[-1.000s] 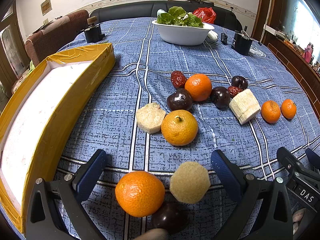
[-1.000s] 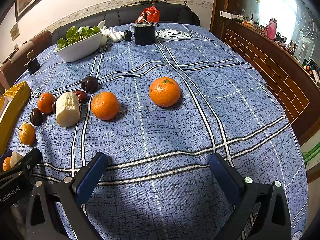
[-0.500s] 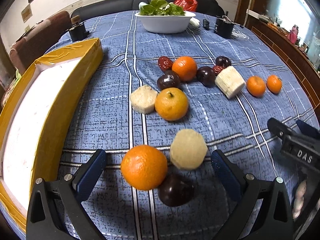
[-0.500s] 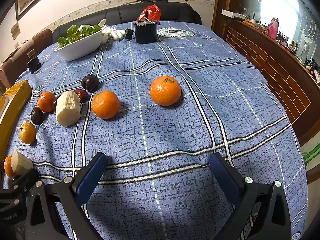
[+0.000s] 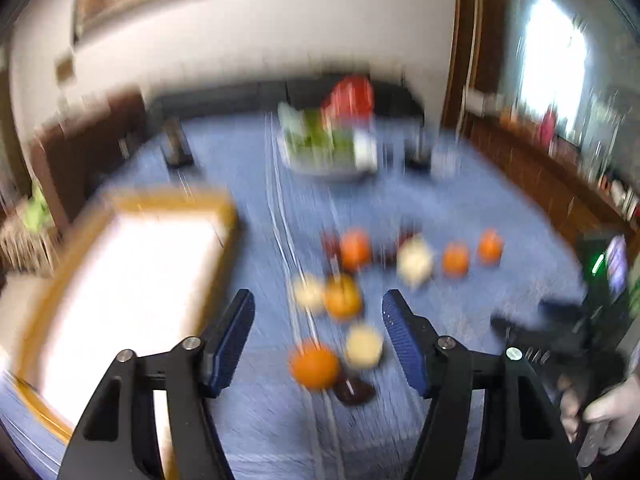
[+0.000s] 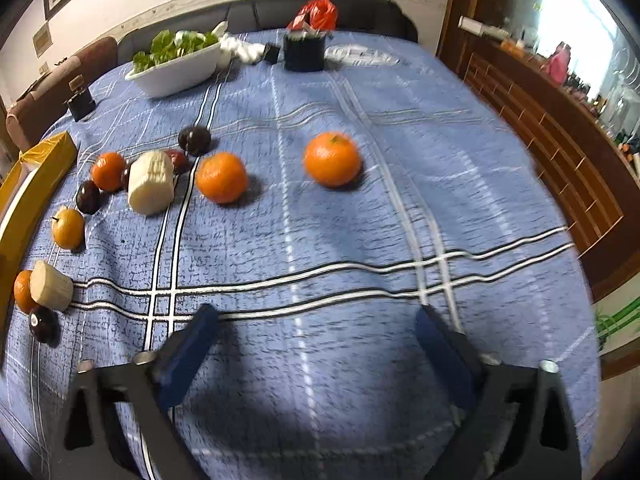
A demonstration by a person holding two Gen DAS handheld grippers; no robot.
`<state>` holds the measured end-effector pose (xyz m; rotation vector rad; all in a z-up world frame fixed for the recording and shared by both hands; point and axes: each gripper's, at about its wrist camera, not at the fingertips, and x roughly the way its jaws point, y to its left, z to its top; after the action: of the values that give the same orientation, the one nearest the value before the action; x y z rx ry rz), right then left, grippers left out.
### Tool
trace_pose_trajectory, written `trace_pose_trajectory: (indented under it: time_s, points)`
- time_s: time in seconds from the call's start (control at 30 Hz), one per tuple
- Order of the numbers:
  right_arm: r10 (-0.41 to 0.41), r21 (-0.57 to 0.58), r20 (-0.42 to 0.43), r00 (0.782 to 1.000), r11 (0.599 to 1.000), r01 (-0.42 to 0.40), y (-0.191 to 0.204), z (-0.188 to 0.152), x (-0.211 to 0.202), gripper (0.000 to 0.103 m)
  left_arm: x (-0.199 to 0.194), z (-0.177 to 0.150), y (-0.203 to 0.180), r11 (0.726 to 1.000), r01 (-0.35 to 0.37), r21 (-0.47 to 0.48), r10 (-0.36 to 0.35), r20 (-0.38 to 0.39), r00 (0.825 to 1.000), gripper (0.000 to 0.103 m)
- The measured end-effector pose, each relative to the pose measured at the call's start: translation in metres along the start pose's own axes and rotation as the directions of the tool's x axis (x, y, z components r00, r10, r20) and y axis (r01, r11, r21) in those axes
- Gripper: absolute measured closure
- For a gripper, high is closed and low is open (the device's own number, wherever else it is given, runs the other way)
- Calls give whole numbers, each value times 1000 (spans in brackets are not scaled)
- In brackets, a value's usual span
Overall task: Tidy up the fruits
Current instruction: 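Grasp an orange with the left tool while the right tool grasps a pale round slice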
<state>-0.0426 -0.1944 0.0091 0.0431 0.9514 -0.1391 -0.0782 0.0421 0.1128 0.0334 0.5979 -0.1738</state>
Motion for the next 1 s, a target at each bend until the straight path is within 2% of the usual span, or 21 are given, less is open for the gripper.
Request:
trace_pose_trajectory:
  time_s: [0.07,0.1,0.17,0.2,0.23,0.27,0.33,0.4,0.47,0.5,0.53,0.57,0.6,0.63,0.67,0.7,0.83,0.93,1.0]
  points:
    - [10,15,75,997,1000,-11,-7,10,-22,17,-35,24,9,1000,-19,21,16,133,991,13]
    - [20,21,118,993,1000,-22,-10,16,-33,17,-51,37,13,999,-35,35,27,198,980,0]
    - [44,35,194,980,998,-52,-15,30,-51,18,-77,63,19,995,-75,71,49,322,945,0]
    - [68,43,215,974,996,-79,-17,38,-55,20,-81,74,21,993,-80,83,47,337,940,0]
    - [85,45,219,972,994,-97,-15,42,-54,26,-82,81,21,993,-79,89,45,332,942,0]
    - [116,47,215,970,991,-129,-13,46,-50,30,-76,90,23,994,-68,85,39,301,953,0]
    - [185,49,183,966,979,-197,-5,46,-40,52,-62,92,27,997,-43,62,27,241,970,0]
    - [269,33,149,951,960,-277,10,42,-31,60,-44,80,29,999,-17,35,10,169,986,0]
    - [338,-20,121,933,941,-338,32,34,-27,60,-27,53,25,999,27,37,-30,84,996,0]
    - [365,-47,111,925,931,-361,42,30,-28,60,-18,41,25,998,56,38,-58,44,997,8]
    - [402,-85,97,910,915,-395,54,24,-30,60,-10,31,24,996,85,38,-85,9,996,27]
    - [433,-122,82,898,898,-422,65,20,-32,60,2,16,25,991,131,36,-129,-52,990,39]
    - [458,-156,67,886,882,-444,77,16,-33,60,11,4,25,987,159,28,-155,-101,983,58]
    - [481,-182,51,875,866,-465,86,14,-32,60,23,-6,23,983,181,13,-177,-153,972,66]
    - [505,-202,33,863,849,-489,94,12,-31,60,34,-15,28,979,203,-16,-201,-204,958,68]
    - [527,-220,15,850,831,-511,104,10,-29,60,37,-20,31,977,210,-35,-212,-223,951,68]
    - [564,-261,-25,826,794,-550,132,7,-14,60,38,-31,46,974,215,-77,-227,-223,948,68]
    - [564,-280,-44,825,786,-552,148,9,-6,60,32,-30,48,970,232,-65,-241,-219,946,65]
    - [537,-300,-18,843,802,-517,155,8,-8,60,31,-32,43,973,226,-36,-229,-226,947,63]
